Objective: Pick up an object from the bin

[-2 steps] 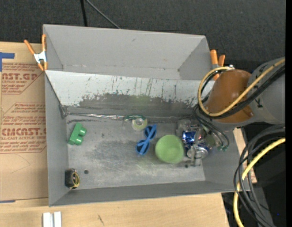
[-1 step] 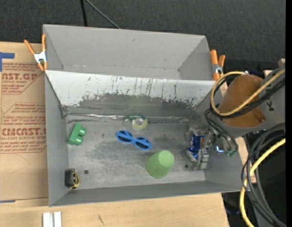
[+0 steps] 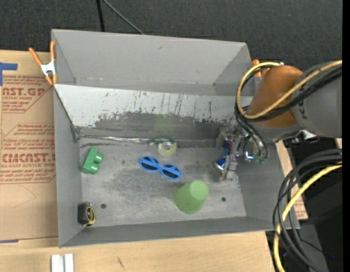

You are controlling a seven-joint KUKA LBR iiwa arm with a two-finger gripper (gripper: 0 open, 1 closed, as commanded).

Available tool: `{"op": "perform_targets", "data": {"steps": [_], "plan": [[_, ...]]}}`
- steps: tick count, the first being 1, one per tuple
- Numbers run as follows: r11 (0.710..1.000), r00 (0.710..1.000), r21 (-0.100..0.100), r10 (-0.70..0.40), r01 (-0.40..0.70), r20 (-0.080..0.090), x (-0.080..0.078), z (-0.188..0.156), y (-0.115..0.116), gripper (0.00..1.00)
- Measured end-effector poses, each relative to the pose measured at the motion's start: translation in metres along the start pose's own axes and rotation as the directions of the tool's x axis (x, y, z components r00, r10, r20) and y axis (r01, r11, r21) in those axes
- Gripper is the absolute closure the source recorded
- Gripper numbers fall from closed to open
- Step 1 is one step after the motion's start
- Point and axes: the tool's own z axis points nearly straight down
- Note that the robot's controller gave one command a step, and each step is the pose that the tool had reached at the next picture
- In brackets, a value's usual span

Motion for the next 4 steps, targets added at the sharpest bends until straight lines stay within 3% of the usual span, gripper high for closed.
{"op": "perform_targets", "data": {"steps": [2, 3, 4], "plan": [[1.000, 1.000, 0.000, -0.001, 0.001, 0.005, -0.001, 0.000, 0.001, 0.00], [1.000, 1.000, -0.002, -0.002, 0.002, 0.005, -0.001, 0.000, 0.002, 1.00], [1.000, 1.000, 0.001, -0.003, 0.003, -0.002, -0.002, -0.014, 0.003, 1.00]]}}
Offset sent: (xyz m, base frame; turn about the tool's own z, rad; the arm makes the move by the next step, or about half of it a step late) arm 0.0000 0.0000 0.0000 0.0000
